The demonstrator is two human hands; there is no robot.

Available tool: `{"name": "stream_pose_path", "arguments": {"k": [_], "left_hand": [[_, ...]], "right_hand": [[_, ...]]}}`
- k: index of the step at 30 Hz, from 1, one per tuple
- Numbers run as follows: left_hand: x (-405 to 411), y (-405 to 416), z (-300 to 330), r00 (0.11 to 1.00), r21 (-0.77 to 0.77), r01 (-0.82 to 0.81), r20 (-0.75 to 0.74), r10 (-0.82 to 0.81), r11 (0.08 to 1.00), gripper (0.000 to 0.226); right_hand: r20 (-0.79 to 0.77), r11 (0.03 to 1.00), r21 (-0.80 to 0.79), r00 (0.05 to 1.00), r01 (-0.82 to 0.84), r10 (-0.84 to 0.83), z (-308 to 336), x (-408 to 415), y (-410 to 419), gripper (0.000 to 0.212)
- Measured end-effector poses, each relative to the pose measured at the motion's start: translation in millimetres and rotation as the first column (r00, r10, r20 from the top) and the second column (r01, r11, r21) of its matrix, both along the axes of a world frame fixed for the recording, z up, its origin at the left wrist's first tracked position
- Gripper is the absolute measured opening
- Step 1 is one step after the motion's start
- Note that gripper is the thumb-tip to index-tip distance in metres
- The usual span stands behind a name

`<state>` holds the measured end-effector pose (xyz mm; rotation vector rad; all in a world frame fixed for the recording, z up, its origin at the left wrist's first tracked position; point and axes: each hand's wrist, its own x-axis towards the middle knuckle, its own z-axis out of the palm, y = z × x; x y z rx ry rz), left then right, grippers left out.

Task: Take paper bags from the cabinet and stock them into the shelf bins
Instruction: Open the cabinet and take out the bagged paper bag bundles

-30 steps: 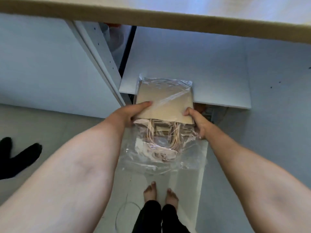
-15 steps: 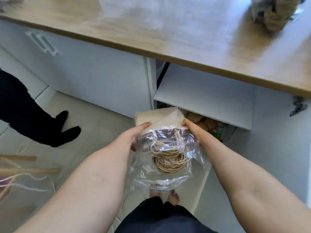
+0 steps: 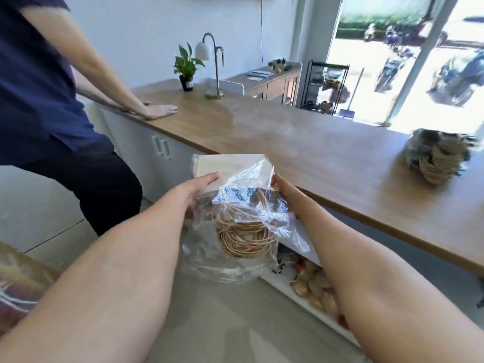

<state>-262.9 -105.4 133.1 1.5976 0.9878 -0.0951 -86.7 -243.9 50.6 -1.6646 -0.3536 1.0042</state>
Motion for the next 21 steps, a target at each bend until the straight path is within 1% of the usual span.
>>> {"name": "stream_pose_path", "arguments": {"k": [1,2,5,6,8,10,13,15,16,17,18,21], "left_hand": [[3,3,11,1.000,0.005,-0.015,-0.003,0.015,1.000,0.026],[8,6,19,1.000,0.033,-0.021,0.009,0.021,0.999,0.028],[28,8,46,0.999,0.087,-0.008,0.047,0.004,0.996,0.053],[36,7,53,0.999,0.102,0.013,0.049,-0.019,0.995,0.049],[57,-4,68,0.997,0.117,0.039,0.062,-0.046,0.992,0.032],[83,-17,79,0.992,0.120,0.054,0.107,-0.067,0.991,0.032],[134,-29,82,0.969,0.074,0.104,0.218,-0.118,0.992,0.027],[164,-38,82,0.936,0.008,0.120,0.334,-0.116,0.993,0.022],[179,-43,84,0.923,0.012,0.142,0.360,-0.136,0.990,0.022],[196,-48,85,0.916,0.019,0.173,0.364,-0.168,0.985,0.023],[215,-54,86,0.919,0.063,0.217,0.322,-0.225,0.974,0.025],[267,-65,92,0.930,0.050,0.251,0.263,-0.256,0.967,0.040]], "right_hand": [[0.023,1.000,0.008,1.000,-0.014,0.014,11,6,4,0.048],[0.039,1.000,0.017,0.999,-0.018,0.017,24,11,5,0.049],[0.071,0.999,0.053,0.997,-0.006,0.003,66,25,0,0.048],[0.093,0.998,0.065,0.996,0.001,-0.007,79,31,-5,0.046],[0.109,0.995,0.100,0.994,0.018,-0.029,98,51,-20,0.035],[0.085,0.988,0.139,0.994,0.062,-0.074,108,78,-37,0.029],[0.110,0.982,0.151,0.985,0.112,-0.129,122,111,-66,0.031],[0.118,0.974,0.145,0.974,0.176,-0.194,126,133,-84,0.034],[0.127,0.969,0.137,0.966,0.206,-0.224,127,144,-94,0.035],[0.136,0.959,0.146,0.955,0.244,-0.263,130,155,-102,0.035],[0.130,0.948,0.159,0.946,0.275,-0.297,129,171,-110,0.036],[0.140,0.919,0.132,0.911,0.371,-0.388,128,214,-126,0.035]]}}
